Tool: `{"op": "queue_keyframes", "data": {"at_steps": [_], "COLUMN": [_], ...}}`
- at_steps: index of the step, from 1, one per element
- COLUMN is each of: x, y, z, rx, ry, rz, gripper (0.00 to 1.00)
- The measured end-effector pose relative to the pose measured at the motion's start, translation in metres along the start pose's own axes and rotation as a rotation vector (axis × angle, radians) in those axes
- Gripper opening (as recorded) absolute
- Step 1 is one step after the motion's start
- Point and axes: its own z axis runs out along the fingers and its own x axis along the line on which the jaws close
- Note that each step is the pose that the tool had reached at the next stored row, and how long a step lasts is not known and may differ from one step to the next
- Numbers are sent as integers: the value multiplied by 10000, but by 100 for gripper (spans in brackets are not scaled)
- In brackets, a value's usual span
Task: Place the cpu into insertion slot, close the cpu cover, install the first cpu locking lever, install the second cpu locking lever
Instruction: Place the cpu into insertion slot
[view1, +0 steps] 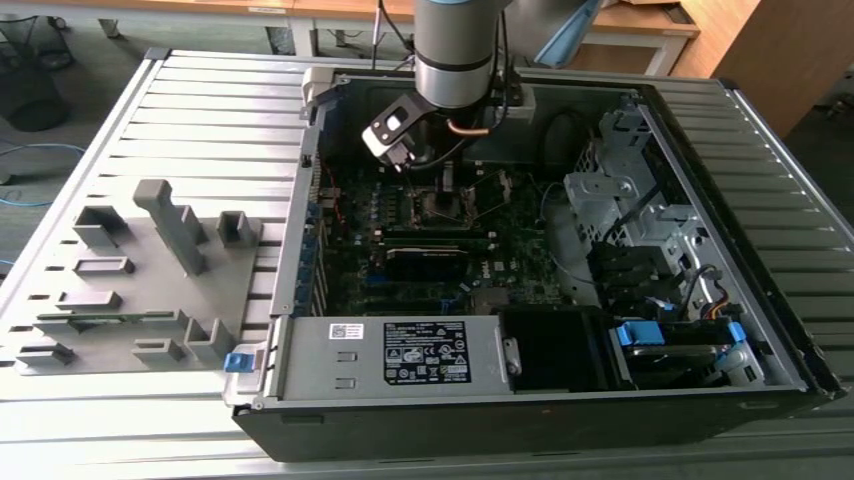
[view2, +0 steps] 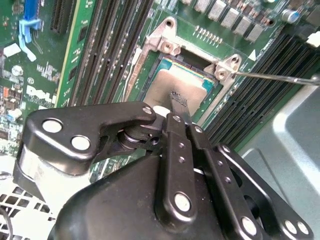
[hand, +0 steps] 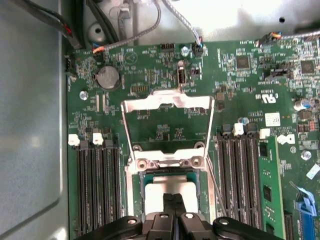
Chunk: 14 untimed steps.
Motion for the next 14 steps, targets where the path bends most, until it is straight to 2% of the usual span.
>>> {"op": "queue_keyframes", "data": {"at_steps": [5, 14], "x": [0, 0], "y": [0, 1], "z": [0, -16], "rx": [73, 74], "ry": [-4, 2], "rz": [2, -20], "gripper": [11, 11]}}
